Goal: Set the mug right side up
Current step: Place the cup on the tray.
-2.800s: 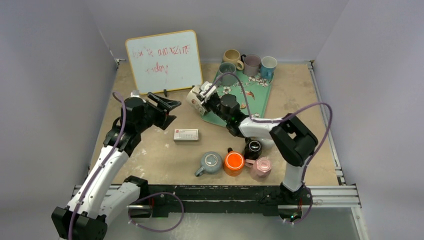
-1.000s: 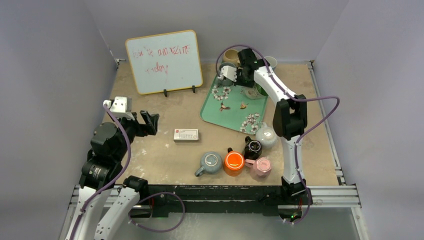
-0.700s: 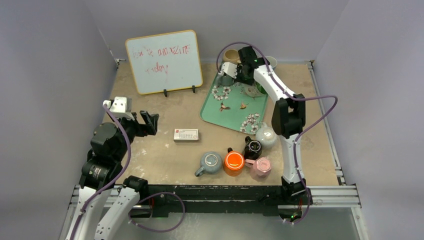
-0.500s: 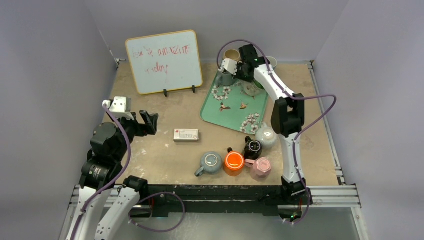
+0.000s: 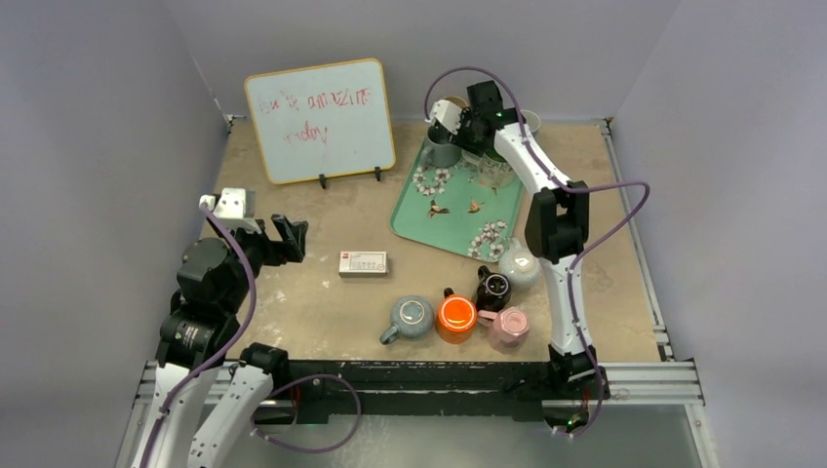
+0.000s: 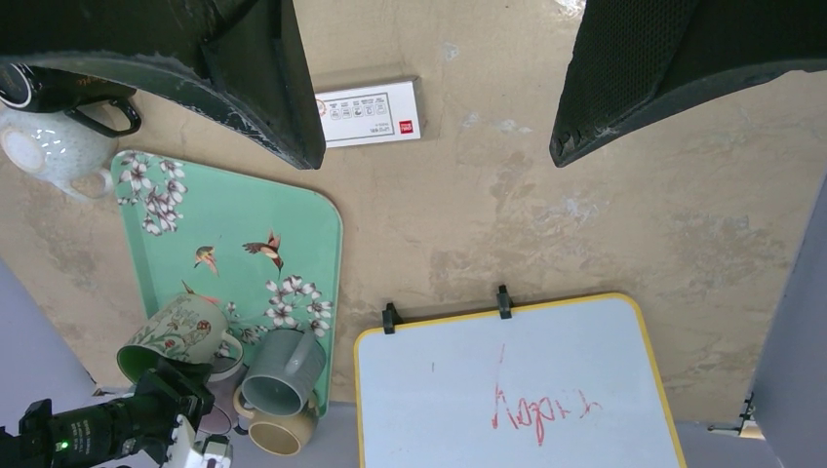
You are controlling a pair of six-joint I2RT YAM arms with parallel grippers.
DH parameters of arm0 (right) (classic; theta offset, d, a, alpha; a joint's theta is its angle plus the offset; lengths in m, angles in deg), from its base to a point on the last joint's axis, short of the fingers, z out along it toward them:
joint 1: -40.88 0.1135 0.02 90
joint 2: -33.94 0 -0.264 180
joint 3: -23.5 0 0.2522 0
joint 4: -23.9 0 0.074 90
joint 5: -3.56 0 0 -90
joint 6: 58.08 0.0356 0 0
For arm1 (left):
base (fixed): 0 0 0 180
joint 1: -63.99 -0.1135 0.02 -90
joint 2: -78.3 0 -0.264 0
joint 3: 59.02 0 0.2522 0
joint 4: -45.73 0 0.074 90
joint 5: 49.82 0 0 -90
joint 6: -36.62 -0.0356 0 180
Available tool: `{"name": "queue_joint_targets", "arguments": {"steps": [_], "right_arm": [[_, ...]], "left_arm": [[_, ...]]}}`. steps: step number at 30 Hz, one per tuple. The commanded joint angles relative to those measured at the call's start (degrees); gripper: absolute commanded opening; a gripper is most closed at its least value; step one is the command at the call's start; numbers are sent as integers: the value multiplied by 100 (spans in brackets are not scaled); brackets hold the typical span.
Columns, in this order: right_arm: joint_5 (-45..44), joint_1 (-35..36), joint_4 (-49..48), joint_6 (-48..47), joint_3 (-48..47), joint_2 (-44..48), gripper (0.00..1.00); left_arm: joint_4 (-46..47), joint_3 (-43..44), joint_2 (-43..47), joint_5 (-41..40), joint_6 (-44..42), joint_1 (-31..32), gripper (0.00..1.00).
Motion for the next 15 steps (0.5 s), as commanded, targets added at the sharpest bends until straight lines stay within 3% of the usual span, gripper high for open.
{"name": "queue_joint_targets", "arguments": {"steps": [1,8,12,15], "right_arm": [[143,-27,-96,569,-336,521,51],[227,-155,-386,1196,907,1521,56],[551,-373,-513,1384,1467,1883,71],[633,-449,-501,1161,1765,1941,73]], "left_arm": [[129,-12,-34,30,-49,-54,84],[116,-21,-34,48,-49,-53,84],[112,-20,-43,83,-40,-53,84],[121,-21,-38,99,-40,-53,84]]}}
